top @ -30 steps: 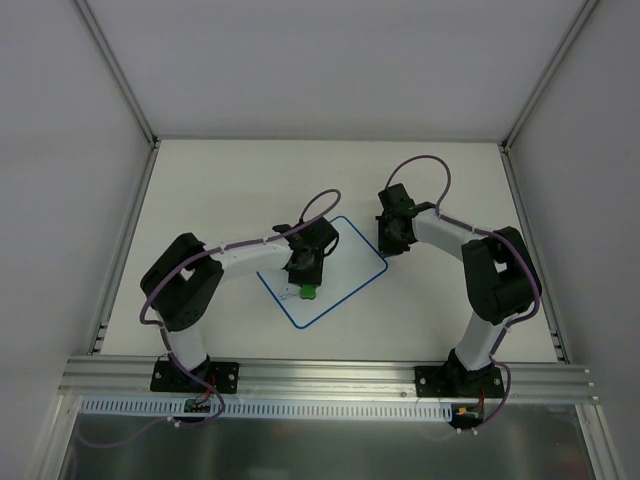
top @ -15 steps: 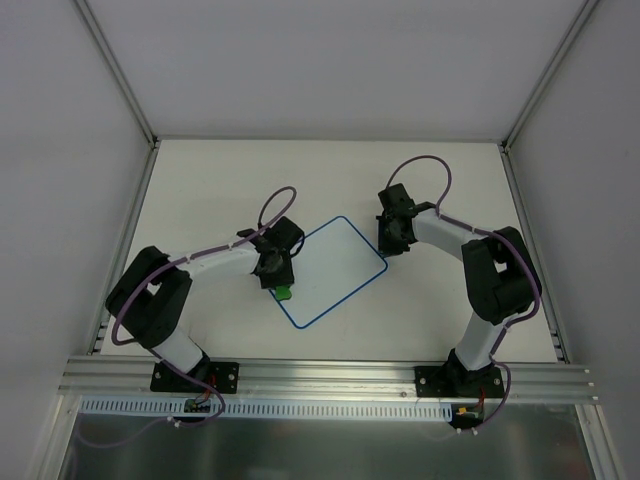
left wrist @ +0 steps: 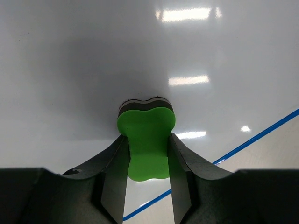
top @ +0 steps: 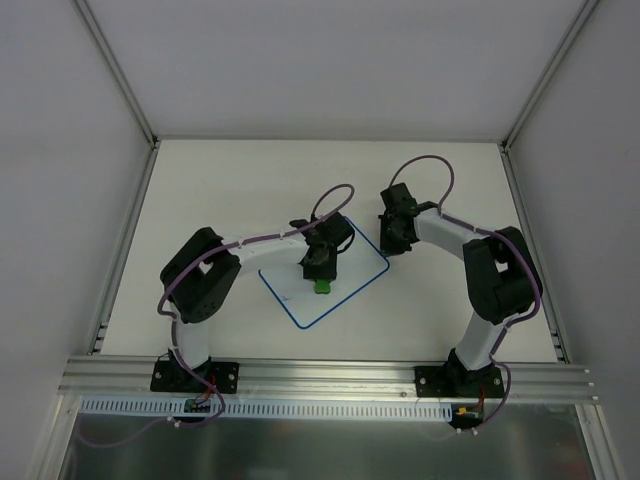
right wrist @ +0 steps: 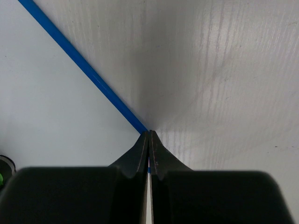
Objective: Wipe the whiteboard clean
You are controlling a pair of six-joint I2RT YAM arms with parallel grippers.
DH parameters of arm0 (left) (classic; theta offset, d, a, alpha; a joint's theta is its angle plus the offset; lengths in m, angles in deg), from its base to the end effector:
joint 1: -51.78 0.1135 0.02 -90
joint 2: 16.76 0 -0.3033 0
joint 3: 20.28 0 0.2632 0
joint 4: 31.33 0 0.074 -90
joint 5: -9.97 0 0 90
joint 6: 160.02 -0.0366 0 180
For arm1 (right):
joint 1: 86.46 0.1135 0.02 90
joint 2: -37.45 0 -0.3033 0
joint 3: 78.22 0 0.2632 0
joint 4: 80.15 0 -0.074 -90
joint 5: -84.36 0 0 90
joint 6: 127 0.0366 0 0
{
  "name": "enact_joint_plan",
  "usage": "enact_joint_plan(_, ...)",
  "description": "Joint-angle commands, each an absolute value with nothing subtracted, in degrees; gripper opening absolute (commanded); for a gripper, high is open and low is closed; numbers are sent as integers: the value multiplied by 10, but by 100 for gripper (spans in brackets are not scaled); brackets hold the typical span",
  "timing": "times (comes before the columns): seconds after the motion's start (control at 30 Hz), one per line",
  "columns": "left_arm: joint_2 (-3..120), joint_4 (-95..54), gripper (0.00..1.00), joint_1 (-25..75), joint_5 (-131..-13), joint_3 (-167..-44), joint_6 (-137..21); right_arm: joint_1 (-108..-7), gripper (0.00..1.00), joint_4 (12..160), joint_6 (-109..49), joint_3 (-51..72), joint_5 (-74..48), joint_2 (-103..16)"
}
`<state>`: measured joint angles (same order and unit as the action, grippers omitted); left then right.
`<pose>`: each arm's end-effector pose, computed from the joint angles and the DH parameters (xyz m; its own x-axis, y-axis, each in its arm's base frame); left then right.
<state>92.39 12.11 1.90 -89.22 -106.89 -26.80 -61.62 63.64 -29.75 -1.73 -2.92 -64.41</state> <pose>0.2670 -0.3078 0.1985 -0.9172 0.0393 -0.3965 0.1165 0.9781 -0.1724 0.3390 0.1550 0.2003 -0.8421 -0.2509 -0.4774 -0.2952 0.9553 0.0187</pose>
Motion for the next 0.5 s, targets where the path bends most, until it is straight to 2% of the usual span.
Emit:
enact_joint_plan(0.0, 929, 140, 0, 25, -876, -1016, -245, -622, 0, 606, -295, -32, -17, -643)
enact_joint_plan(0.3, 768, 152, 0, 147, -902, -830, -237, -625, 0, 607, -294, -28, -19, -643)
enact_joint_plan(0.47, 759, 149, 0, 172, -901, -836, -283, -626, 0, 607, -294, -23, -22, -650)
